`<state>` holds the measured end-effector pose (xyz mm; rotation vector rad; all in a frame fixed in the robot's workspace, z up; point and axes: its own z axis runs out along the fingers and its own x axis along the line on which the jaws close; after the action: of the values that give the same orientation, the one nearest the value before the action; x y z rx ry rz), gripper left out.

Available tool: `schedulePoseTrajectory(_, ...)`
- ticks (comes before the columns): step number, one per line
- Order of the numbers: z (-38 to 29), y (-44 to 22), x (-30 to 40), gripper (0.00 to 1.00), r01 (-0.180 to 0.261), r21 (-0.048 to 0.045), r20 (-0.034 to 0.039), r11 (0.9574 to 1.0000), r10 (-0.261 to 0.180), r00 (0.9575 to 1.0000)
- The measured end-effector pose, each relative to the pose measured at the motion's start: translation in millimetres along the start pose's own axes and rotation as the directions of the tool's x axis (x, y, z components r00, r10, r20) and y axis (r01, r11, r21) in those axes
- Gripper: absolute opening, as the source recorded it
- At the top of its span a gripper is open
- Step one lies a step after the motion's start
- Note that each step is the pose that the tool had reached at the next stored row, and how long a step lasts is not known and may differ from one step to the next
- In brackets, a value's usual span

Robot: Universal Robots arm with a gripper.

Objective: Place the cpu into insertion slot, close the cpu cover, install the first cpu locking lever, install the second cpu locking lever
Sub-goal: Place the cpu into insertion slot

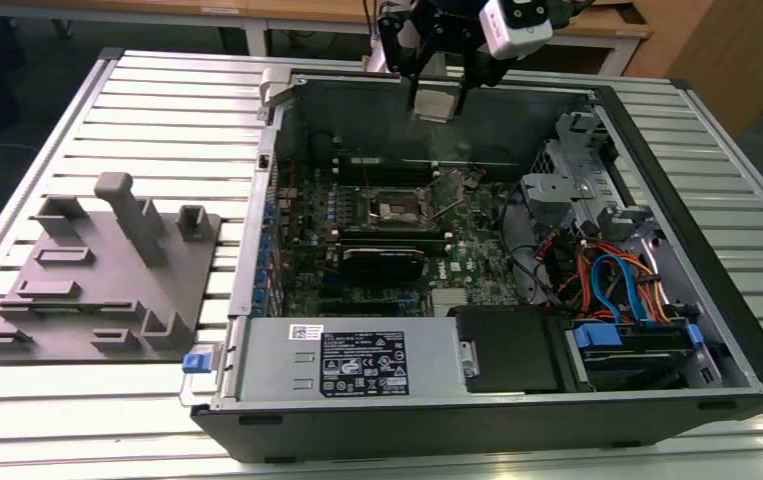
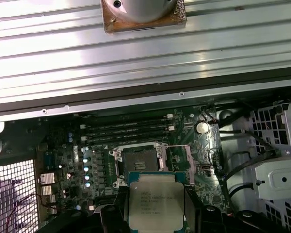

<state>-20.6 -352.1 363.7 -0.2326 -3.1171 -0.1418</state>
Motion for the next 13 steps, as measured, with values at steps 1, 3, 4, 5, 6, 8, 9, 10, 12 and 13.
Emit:
schedulePoseTrajectory(1, 0.0, 0.0, 0.0, 0.54, -0.002, 0.0000, 0.0002, 1.0000, 0.002, 1.0000)
schedulePoseTrajectory(3, 0.0, 0.0, 0.0, 0.54, -0.006, -0.0001, 0.0005, 1.0000, 0.006, 1.0000)
schedulePoseTrajectory(4, 0.0, 0.0, 0.0, 0.54, -0.008, -0.0001, 0.0007, 1.0000, 0.008, 1.0000)
schedulePoseTrajectory(5, 0.0, 0.0, 0.0, 0.54, -0.009, -0.0001, 0.0008, 1.0000, 0.009, 1.0000)
schedulePoseTrajectory(6, 0.1, 0.0, 0.0, 0.54, -0.011, -0.0002, 0.0010, 0.9999, 0.011, 0.9999)
schedulePoseTrajectory(8, 0.1, 0.0, 0.0, 0.54, -0.016, -0.0003, 0.0014, 0.9999, 0.016, 0.9999)
schedulePoseTrajectory(9, 0.1, 0.0, 0.0, 0.54, -0.019, -0.0003, 0.0017, 0.9998, 0.019, 0.9998)
schedulePoseTrajectory(10, 0.1, 0.0, 0.0, 0.54, -0.023, -0.0004, 0.0020, 0.9997, 0.023, 0.9997)
schedulePoseTrajectory(12, 0.2, 0.0, 0.0, 0.54, -0.032, -0.0005, 0.0028, 0.9995, 0.032, 0.9995)
schedulePoseTrajectory(13, 0.3, 0.0, 0.0, 0.54, -0.039, -0.0008, 0.0035, 0.9992, 0.039, 0.9992)
